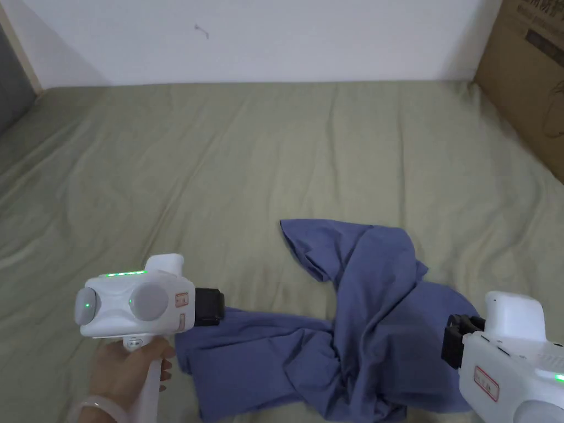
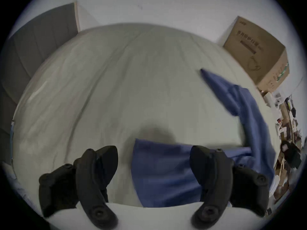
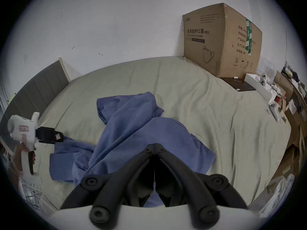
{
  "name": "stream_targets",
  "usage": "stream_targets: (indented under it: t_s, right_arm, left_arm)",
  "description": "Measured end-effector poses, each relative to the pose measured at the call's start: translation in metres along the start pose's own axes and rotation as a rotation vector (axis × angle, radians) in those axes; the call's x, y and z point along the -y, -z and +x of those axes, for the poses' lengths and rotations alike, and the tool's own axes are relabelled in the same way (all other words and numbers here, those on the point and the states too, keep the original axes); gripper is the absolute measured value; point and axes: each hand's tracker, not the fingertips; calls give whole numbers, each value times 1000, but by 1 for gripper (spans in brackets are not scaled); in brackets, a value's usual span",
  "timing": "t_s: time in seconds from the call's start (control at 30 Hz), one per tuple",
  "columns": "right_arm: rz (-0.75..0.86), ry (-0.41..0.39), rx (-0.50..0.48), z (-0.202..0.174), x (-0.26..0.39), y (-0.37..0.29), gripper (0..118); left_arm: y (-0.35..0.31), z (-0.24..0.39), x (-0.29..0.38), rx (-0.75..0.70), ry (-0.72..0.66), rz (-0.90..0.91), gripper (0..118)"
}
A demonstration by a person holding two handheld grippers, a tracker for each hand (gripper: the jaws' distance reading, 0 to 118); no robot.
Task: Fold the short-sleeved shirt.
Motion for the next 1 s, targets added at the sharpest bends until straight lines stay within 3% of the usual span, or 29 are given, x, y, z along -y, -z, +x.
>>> stream_targets:
  t_s: [0.07, 0.13, 0.3, 0.63, 0.67, 0.73, 0.77, 0.9, 1.0]
  right_arm:
    - [-20, -10, -1, 3, 1, 4, 0]
    - [-46, 16, -5, 10, 2, 8, 0]
    - [-65, 45, 18, 23, 4, 18, 0]
    - [-33, 22, -97, 27, -78, 40, 0]
    - [-53, 10, -119, 25, -93, 50, 9]
    - [-75, -13, -152, 19, -115, 73, 78]
    - [-50, -33, -173, 21, -122, 95, 87]
    - [-151, -149, -138, -4, -160, 168, 87]
    - [-217, -151, -141, -16, -172, 215, 86]
  left_arm:
    - [16, 5, 9, -8, 0, -38, 92]
    - [3, 11, 12, -20, 35, 42, 78]
    - [-9, 21, 18, -67, 111, 87, 3]
    - [-51, 25, 10, -21, 91, 173, 2]
    - [-56, 25, 10, -23, 80, 184, 2]
    - [-60, 22, 7, -12, 82, 195, 2]
    - [-63, 23, 7, -6, 79, 204, 2]
    - [-62, 24, 4, 4, 93, 205, 2]
    - [-57, 21, 3, 4, 96, 201, 2]
